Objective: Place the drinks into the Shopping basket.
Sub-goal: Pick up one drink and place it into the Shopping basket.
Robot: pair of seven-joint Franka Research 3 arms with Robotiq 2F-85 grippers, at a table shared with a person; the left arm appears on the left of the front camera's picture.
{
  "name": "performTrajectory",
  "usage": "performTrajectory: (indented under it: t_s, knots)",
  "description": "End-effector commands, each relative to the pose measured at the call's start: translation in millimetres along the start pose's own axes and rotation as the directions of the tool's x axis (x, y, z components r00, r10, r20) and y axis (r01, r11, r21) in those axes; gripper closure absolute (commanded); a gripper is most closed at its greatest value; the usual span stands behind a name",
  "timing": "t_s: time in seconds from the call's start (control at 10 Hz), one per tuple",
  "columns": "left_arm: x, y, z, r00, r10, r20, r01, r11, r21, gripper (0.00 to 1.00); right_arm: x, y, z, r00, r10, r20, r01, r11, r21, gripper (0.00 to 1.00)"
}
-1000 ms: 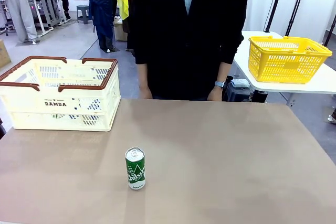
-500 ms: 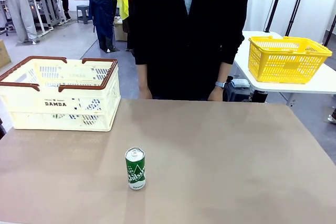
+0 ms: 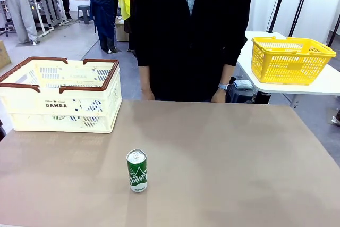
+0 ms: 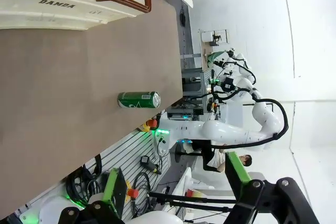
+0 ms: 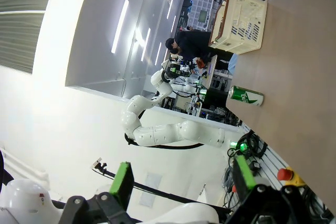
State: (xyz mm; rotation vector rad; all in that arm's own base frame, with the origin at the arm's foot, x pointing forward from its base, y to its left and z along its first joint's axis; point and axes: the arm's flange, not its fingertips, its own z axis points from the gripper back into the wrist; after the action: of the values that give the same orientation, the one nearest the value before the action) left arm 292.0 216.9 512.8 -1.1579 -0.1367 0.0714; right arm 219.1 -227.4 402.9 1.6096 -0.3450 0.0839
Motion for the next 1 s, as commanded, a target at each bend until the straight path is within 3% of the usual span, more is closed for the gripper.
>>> performTrajectory:
  t_s: [0.0,0.2,0.3,0.4,0.6,0.7,0.8,0.9]
  knots:
    - [-2.3,-1.4,1.4,1.0,0.008,-0.003,-0.008,1.0,-0.012,0.0,0.4,4.5,0.8,1.0,-0.013,0.005,0.013,1.0,0.003,0.0]
    - [0.0,0.0,0.0,1.0,0.0,0.0,0.0,1.0,0.0,0.0,0.4,4.5,0.8,1.0,-0.013,0.005,0.013,1.0,0.003,0.0]
    - [-8.7,-51.5,-44.2,0.999,0.007,-0.04,-0.004,0.996,0.089,0.0,0.4,4.5,0.8,1.0,-0.013,0.005,0.013,1.0,0.003,0.0]
    - [-18.9,-92.6,-87.7,0.998,0.059,-0.021,-0.049,0.946,0.32,0.0,0.4,4.5,0.8,1.0,-0.013,0.005,0.013,1.0,0.003,0.0]
    - [-20.4,-142.9,-166.5,0.995,-0.033,-0.099,0.078,0.869,0.489,0.0,0.4,4.5,0.8,1.0,-0.013,0.005,0.013,1.0,0.003,0.0]
    - [-16.2,-155.6,-210.1,0.997,-0.029,-0.069,0.065,0.792,0.607,0.0,0.4,4.5,0.8,1.0,-0.013,0.005,0.013,1.0,0.003,0.0]
    - [-16.4,-163.1,-236.3,0.995,-0.049,-0.084,0.092,0.767,0.635,0.0,0.4,4.5,0.8,1.0,-0.013,0.005,0.013,1.0,0.003,0.0]
    - [-21.9,-172.7,-283.1,0.995,-0.069,-0.073,0.1,0.663,0.742,0.0,0.4,4.5,0.8,1.0,-0.013,0.005,0.013,1.0,0.003,0.0]
